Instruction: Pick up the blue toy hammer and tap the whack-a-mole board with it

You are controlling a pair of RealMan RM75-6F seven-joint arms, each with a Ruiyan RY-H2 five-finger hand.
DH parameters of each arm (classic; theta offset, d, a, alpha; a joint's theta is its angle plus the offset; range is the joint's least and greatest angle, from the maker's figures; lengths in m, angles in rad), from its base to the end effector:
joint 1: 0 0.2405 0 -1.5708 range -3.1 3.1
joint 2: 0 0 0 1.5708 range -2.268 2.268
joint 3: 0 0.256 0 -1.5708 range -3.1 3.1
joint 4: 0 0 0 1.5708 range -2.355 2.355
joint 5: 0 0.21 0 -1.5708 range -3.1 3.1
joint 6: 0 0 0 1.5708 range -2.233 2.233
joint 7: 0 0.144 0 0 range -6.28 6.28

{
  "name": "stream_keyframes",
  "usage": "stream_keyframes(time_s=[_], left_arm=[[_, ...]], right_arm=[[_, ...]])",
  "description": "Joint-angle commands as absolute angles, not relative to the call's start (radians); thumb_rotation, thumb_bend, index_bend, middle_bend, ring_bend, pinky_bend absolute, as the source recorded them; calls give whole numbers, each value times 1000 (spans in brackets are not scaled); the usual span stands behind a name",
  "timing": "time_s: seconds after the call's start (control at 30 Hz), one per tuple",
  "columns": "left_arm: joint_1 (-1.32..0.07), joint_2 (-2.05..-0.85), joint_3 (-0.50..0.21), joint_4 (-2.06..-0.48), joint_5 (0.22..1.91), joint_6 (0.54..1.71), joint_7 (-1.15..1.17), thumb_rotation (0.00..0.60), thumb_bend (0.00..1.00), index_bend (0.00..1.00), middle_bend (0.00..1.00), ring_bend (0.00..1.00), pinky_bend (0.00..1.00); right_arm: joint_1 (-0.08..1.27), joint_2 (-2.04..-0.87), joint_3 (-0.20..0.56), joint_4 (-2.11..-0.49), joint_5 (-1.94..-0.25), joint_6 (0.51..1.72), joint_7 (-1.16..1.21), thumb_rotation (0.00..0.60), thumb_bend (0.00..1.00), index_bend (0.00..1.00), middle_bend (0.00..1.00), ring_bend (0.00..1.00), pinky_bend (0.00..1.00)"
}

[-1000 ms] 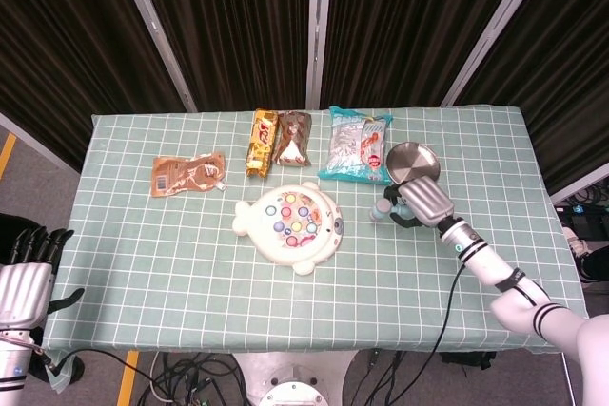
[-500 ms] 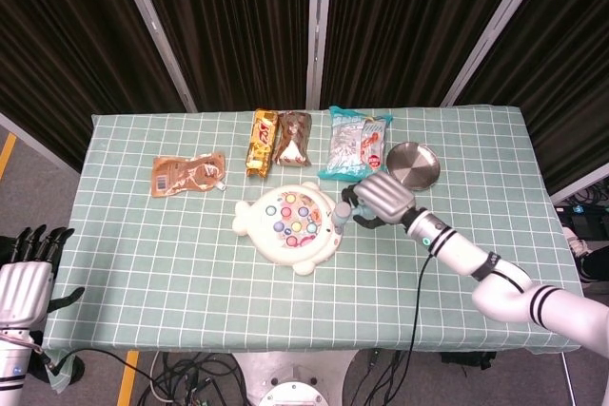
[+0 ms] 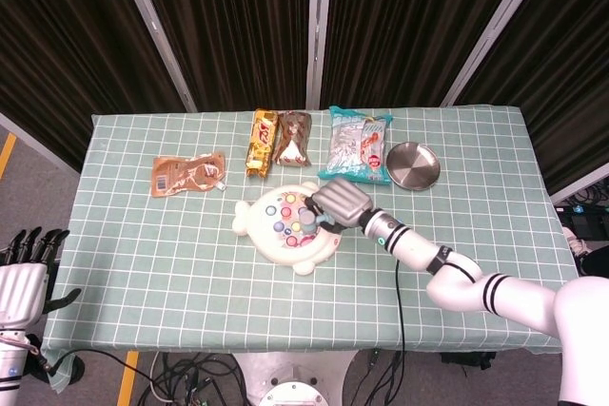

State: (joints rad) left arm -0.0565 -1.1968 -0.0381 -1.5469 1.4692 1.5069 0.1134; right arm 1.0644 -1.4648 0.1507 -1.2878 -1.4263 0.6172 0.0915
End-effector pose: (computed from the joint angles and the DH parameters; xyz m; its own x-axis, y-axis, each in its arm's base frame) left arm -0.3256 0.1698 0.1428 0.4841 0.0096 0.8749 0.8737 0.0495 -0.4840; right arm -0.0761 -0.4016 -0.0150 0.6219 -0.3008 0.7230 -0.6658 -0.6892 0.2858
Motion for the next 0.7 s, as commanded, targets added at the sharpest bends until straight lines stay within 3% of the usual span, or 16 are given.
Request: stream_keyframes(time_s=[0.03, 0.27, 0.7], left_arm=[[-55, -1199, -37, -1542, 1471, 1509, 107, 600, 54, 144, 148, 44, 13], [-49, -1200, -36, -1536, 1475, 1519, 102, 600, 54, 144, 148, 44, 13], [-42, -1199, -35, -1538, 1467, 1518, 104, 600, 54, 140, 148, 44, 13]], right_arm=[[1071, -1478, 147, -1276, -1414, 609, 72, 600, 552, 764, 697, 579, 729], [1058, -1439, 178, -1313, -1400, 665, 82, 600, 553, 765, 697, 579, 729], [1131, -1545, 186, -1152, -1307, 548, 23, 600, 554, 766, 697, 579, 729]])
